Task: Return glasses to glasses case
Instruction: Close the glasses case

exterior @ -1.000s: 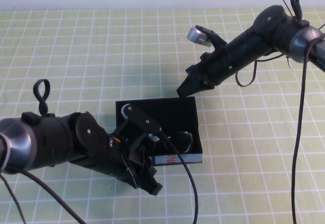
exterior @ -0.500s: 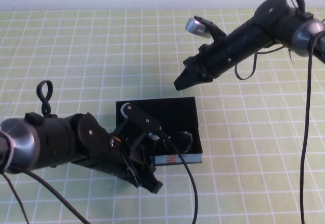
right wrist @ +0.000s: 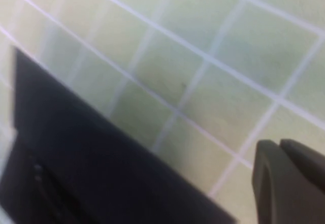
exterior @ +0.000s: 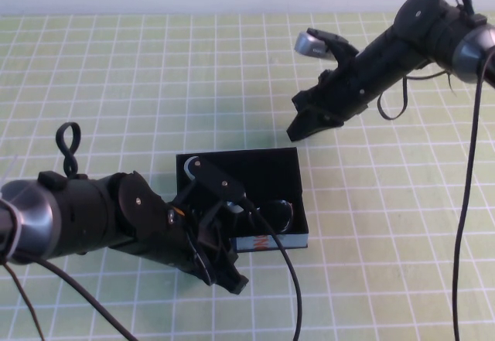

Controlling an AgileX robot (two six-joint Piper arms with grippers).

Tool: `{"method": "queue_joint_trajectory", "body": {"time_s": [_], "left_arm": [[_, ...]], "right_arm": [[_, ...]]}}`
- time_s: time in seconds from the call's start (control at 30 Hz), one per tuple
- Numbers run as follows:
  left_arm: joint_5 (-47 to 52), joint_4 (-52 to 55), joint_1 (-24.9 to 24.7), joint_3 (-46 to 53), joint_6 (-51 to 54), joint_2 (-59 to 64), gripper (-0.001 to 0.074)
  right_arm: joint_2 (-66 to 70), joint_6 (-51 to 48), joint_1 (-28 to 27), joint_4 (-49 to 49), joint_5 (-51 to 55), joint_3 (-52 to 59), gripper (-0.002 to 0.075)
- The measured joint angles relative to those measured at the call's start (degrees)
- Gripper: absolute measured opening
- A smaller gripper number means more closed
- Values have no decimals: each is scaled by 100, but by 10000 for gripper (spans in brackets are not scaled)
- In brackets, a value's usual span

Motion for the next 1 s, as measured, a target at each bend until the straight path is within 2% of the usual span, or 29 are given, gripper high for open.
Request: {"method": "queue_joint_trajectory", "body": {"time_s": [0.23,0.63,1.0], "left_arm": [[20,0,-13,0,0,0,-3],[8,0,-13,0,0,0,-3],[-75,0,-13,0,0,0,-3]], "right_arm": [[384,200,-10,25,104,0,-17],[414,198,-10,697,116,0,-17],[-44,198,81,707,116,599,-17]]}}
